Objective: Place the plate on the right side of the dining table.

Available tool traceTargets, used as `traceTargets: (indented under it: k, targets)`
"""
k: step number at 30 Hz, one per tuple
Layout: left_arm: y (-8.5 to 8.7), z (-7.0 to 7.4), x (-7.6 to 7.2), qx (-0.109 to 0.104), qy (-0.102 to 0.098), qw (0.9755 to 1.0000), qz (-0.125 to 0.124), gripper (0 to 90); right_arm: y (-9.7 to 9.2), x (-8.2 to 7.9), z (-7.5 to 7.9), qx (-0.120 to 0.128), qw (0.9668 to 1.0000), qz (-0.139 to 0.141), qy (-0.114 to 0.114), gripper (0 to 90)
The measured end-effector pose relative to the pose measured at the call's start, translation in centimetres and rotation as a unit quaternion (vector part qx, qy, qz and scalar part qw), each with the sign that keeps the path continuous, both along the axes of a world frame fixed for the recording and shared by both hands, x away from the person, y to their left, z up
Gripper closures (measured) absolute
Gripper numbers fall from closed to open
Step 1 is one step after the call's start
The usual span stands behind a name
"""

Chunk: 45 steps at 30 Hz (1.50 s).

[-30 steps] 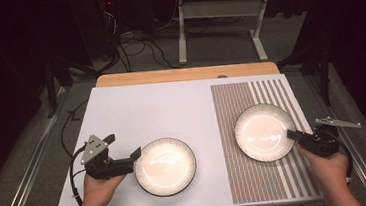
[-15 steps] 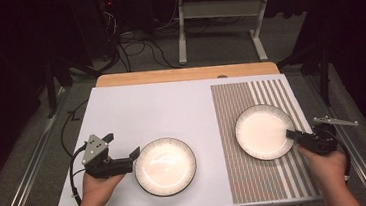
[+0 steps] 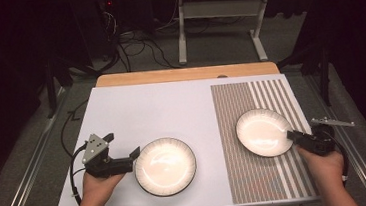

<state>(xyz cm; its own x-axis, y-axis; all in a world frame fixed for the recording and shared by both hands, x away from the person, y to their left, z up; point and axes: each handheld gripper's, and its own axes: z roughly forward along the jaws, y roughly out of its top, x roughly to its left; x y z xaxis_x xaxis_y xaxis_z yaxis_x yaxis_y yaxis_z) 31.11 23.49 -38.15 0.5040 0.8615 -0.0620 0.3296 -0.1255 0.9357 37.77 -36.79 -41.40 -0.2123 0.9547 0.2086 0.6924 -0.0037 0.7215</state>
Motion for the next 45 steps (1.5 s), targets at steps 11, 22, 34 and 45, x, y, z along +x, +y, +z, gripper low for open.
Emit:
traceTargets:
  k: [11, 22, 34, 45]
  targets:
    - [-0.1, 0.0, -0.1, 0.000, -0.002, 1.0000, -0.003, 0.2, -0.1, -0.7, 0.7, -0.001, 0.9992, 0.003, -0.039, 61.3]
    - [-0.2, 0.0, -0.2, -0.002, -0.001, 1.0000, -0.001, 0.2, 2.5, -3.0, 3.6, -0.019, 0.9888, 0.053, -0.138, 28.0]
    - [-0.7, 0.4, -0.8, 0.001, -0.012, 0.9999, -0.011, 0.2, 9.4, -5.2, 5.5, -0.019, 0.9693, 0.148, -0.195, 0.8]
    - [-2.0, 1.0, -2.1, 0.004, -0.034, 0.9993, -0.018, 0.2, 13.0, -6.3, 4.9, -0.025, 0.9557, 0.201, -0.213, 0.5]
